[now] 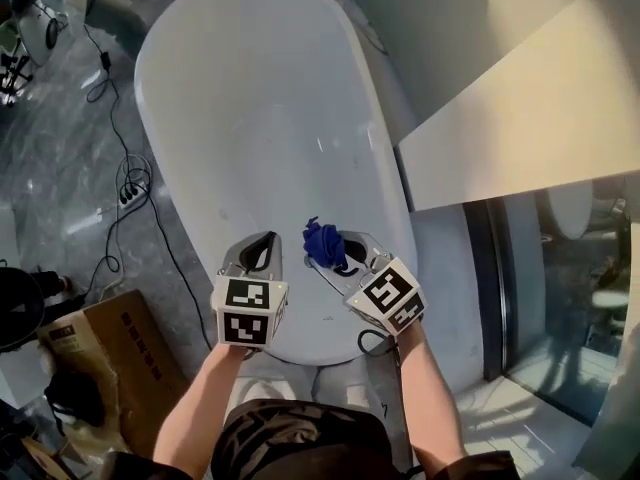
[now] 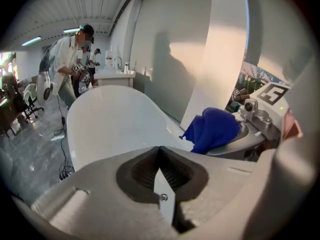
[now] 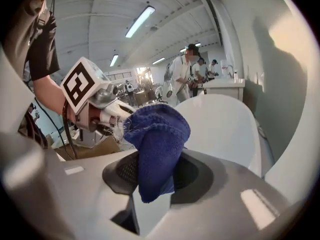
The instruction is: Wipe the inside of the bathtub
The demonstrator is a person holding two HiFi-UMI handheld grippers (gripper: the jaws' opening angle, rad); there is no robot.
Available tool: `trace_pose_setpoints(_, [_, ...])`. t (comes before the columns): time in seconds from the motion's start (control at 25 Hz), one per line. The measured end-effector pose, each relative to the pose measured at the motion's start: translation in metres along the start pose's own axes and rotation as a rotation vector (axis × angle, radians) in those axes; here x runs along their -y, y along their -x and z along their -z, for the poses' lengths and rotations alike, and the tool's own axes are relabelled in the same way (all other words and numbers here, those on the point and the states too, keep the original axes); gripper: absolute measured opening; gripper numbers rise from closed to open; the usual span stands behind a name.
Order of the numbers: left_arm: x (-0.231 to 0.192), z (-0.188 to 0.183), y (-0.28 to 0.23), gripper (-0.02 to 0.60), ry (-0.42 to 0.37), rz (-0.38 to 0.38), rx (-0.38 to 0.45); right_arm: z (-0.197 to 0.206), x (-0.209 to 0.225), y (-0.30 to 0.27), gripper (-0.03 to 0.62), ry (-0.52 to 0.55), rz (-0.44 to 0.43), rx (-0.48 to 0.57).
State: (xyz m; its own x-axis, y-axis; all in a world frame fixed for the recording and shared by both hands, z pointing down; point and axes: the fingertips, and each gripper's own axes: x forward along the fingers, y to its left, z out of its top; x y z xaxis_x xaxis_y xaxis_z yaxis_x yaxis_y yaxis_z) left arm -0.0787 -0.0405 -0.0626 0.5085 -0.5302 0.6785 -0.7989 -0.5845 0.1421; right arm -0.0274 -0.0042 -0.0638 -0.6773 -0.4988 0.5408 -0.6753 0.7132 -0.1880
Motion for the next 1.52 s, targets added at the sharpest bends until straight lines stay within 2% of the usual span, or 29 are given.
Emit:
trace_pose_setpoints(0.2, [-0.006, -0.066, 0.036, 0.002, -0.051, -0.071, 0.150, -0.078, 0.008, 0.025, 0.143, 0.053, 0.064, 0.146])
trace_pose_setpoints(0.44, [-0.006, -0.132, 0.087, 0.002, -0.082, -0.086, 0.287, -0.151, -0.002, 0.054, 0.143, 0.050, 0.155, 0.251])
trace_pose_setpoints(0.64, [-0.007, -0.195, 0.131, 0.002, -0.077, -0.101, 0.456, -0.232, 0.002, 0.088, 0.143, 0.093, 0.216, 0.383])
trace_pose_setpoints(0.8, [-0.007, -0.233, 0.170, 0.002, -0.116, -0.156, 0.533, -0.282, 0.001, 0.118, 0.143, 0.118, 0.290, 0.471])
trace_pose_setpoints(1.0, [0.015, -0.258, 0.201, 0.002, -0.141, -0.144, 0.668, -0.304, -0.007, 0.151, 0.141, 0.110, 0.350, 0.575])
trace_pose_setpoints(1.24, [0.023, -0.250, 0.201, 0.002, -0.103, -0.156, 0.694, -0.292, -0.009, 0.149, 0.138, 0.087, 0.378, 0.597])
trace_pose_setpoints(1.52, [0.033, -0.237, 0.215, 0.002, -0.126, -0.171, 0.706, -0.287, -0.027, 0.160, 0.138, 0.137, 0.407, 0.640])
